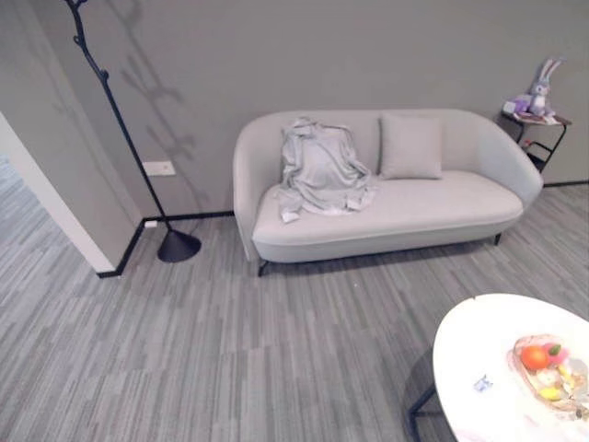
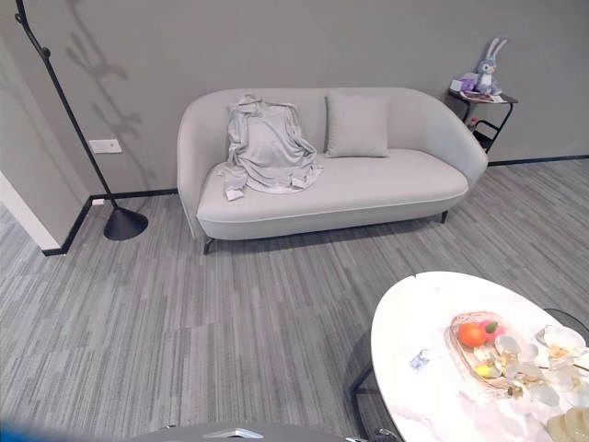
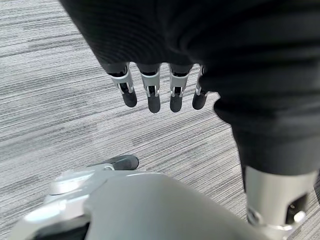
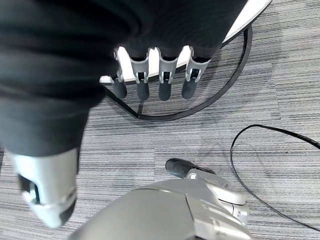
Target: Hang the clothes on the sofa on the clothes rack.
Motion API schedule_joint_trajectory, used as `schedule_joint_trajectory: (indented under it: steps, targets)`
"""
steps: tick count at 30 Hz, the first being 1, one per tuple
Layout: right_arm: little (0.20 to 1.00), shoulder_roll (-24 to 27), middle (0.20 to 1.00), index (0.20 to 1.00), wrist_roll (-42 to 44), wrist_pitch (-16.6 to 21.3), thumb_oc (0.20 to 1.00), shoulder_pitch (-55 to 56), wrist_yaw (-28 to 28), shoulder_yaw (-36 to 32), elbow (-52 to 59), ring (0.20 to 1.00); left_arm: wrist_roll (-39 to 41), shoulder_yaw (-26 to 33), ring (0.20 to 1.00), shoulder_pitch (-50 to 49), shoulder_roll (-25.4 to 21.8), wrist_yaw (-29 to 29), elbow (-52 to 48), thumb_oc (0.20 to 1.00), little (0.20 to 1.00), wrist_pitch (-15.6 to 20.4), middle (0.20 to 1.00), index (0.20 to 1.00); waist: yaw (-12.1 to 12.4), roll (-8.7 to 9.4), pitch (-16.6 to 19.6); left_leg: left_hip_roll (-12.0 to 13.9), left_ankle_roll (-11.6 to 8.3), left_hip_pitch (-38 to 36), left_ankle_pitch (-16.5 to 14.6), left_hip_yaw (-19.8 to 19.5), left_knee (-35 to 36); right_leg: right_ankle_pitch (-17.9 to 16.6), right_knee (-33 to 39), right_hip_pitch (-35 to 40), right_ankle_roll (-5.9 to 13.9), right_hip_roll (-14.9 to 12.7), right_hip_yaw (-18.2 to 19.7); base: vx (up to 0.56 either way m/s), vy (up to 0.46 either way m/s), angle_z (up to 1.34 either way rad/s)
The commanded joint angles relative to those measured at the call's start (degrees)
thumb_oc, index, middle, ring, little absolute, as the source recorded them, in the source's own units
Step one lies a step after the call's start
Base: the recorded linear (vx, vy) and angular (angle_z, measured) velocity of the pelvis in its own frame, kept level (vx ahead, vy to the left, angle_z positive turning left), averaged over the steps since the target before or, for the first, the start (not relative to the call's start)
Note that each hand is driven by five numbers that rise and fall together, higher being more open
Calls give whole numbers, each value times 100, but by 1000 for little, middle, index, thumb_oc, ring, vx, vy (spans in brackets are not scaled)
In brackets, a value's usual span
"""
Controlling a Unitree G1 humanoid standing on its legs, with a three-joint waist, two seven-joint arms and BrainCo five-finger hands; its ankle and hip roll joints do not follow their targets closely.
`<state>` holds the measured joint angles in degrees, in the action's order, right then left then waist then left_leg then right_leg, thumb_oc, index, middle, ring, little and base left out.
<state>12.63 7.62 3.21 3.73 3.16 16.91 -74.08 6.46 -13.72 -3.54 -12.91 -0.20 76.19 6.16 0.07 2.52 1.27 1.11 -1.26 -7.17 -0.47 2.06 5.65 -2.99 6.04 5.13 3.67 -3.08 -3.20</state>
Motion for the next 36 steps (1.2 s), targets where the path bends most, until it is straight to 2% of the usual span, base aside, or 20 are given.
schedule_joint_trajectory:
  steps: [1, 7, 9, 11, 14, 17, 18, 20, 22, 23, 25, 26, 28, 31, 32, 34, 36]
  targets:
    - [1000, 140, 1000, 1000, 87, 108, 1000, -497, 45, 194, -56, 1000, -10, -122, 1000, 609, 111, 50, 277, 1000, 1000, 142, 1000, 1000, -41, -100, -279, -39, -171, -43, -240, -134, -65, 385, -104, 53, 571, -165, -172, 11, -43, 2]
    - [1000, 148, 1000, 1000, 114, 86, 1000, -532, 27, 229, -44, 1000, 71, -68, 1000, 620, 58, 59, 260, 1000, 1000, 125, 1000, 1000, 5, -41, -382, 34, -186, -38, -216, -244, -65, 378, -104, 42, 509, -99, -181, 9, -79, 1]
    - [1000, 182, 1000, 1000, 189, 96, 1000, -667, 55, 229, -40, 1000, 208, -49, 1000, 742, -21, 105, 195, 1000, 1000, 140, 1000, 1000, 68, 79, -641, 102, -257, 496, -153, -401, -579, 372, -104, -78, 404, -47, -176, -129, -164, 8]
    - [1000, 250, 1000, 1000, 252, 136, 1000, -770, 92, 239, 35, 1000, 364, -60, 1000, 862, -58, 130, 101, 1000, 1000, 167, 1000, 1000, 117, 167, -817, 26, -312, 1014, -157, -568, -1273, 331, -104, -166, 337, -52, -204, -83, -134, 21]
    - [1000, 305, 1000, 1000, 295, 145, 1000, -830, 117, 249, 91, 1000, 488, -50, 1000, 932, -46, 197, 87, 1000, 1000, 185, 1000, 1000, 76, 208, -952, -35, -321, 1462, -58, -693, -1870, 360, -104, -204, 282, -62, -264, 17, -71, 14]
    - [1000, 346, 1000, 1000, 342, 141, 1000, -834, 119, 223, 117, 1000, 562, -4, 1000, 923, -31, 196, 93, 1000, 1000, 198, 1000, 1000, 77, 160, -934, -82, -253, 1593, -64, -571, -1514, 444, -104, -197, 292, -1, -300, 177, 16, 17]
    - [1000, 364, 1000, 1000, 331, 142, 1000, -822, 111, 217, 107, 1000, 531, 0, 1000, 891, -12, 168, 103, 1000, 1000, 187, 1000, 1000, 124, 67, -851, -128, -241, 1703, 280, -521, -821, 605, -104, -179, 320, 136, -266, 263, 71, 13]
    - [1000, 385, 1000, 1000, 353, 159, 1000, -860, 143, 214, 73, 1000, 511, -3, 1000, 882, -29, 149, 76, 1000, 1000, 210, 1000, 1000, 205, -14, -801, -253, -275, 2118, 579, -338, -141, 813, -104, -124, 309, 245, -175, 332, 101, 6]
    - [1000, 397, 1000, 1000, 372, 167, 1000, -910, 159, 168, -2, 1000, 473, -22, 1000, 892, -48, 147, 105, 1000, 1000, 224, 1000, 1000, 308, -23, -785, -376, -399, 2610, 633, -290, -65, 986, -104, 22, 307, 290, 2, 341, 112, -13]
    - [1000, 374, 1000, 1000, 296, 157, 1000, -927, 129, 174, -2, 1000, 412, 10, 1000, 820, -43, 122, 172, 1000, 1000, 203, 1000, 1000, 326, -21, -675, -353, -369, 2556, 578, -329, -65, 993, -104, 86, 336, 308, 71, 411, 167, -27]
    - [1000, 299, 1000, 1000, 231, 132, 1000, -904, 108, 174, 14, 1000, 308, 38, 1000, 745, -81, 115, 205, 1000, 1000, 188, 1000, 1000, 371, -56, -530, -299, -344, 2444, 945, -315, -65, 1121, -104, 220, 396, 271, 126, 442, 215, -27]
    - [1000, 281, 1000, 1000, 222, 116, 1000, -908, 94, 168, 11, 1000, 296, 47, 1000, 741, -109, 112, 217, 1000, 1000, 200, 1000, 1000, 388, -25, -488, -320, -292, 2398, 984, -274, -65, 1149, -104, 272, 438, 188, 149, 420, 221, -51]
    - [1000, 239, 1000, 1000, 161, 103, 1000, -922, 55, 170, 34, 1000, 257, 118, 1000, 684, -182, 120, 223, 1000, 1000, 192, 1000, 1000, 459, 69, -382, -387, -163, 2215, 894, -167, -65, 1002, -168, 393, 583, -92, 166, 421, 234, -81]
    - [1000, 219, 1000, 1000, 80, 119, 1000, -981, 14, 258, 71, 1000, 270, 123, 1000, 714, -250, 123, 115, 1000, 1000, 193, 1000, 1000, 470, 53, -356, -460, -3, 1854, 713, -110, -65, 690, -1177, 88, 744, -324, 164, 334, 222, -61]
    - [1000, 230, 1000, 1000, 91, 129, 1000, -998, 6, 258, 109, 1000, 312, 125, 1000, 712, -270, 108, 41, 1000, 1000, 203, 1000, 1000, 460, 11, -385, -475, 51, 1708, 643, -119, -65, 555, -1584, -67, 752, -347, 150, 292, 233, -46]
    - [1000, 229, 1000, 1000, 131, 138, 1000, -1040, 8, 210, 172, 1000, 328, 105, 1000, 739, -298, 108, -5, 1000, 1000, 193, 1000, 1000, 372, -101, -466, -502, 161, 1430, 498, -177, -81, 51, -2474, -433, 708, -407, 55, 255, 222, -18]
    - [1000, 198, 1000, 1000, 150, 145, 1000, -1035, 44, 169, 197, 1000, 309, 83, 1000, 725, -316, 107, -26, 1000, 1000, 184, 1000, 1000, 336, -221, -530, -476, 251, 1170, 366, -250, -90, -175, -3104, -696, 600, -571, -214, 278, 200, -5]
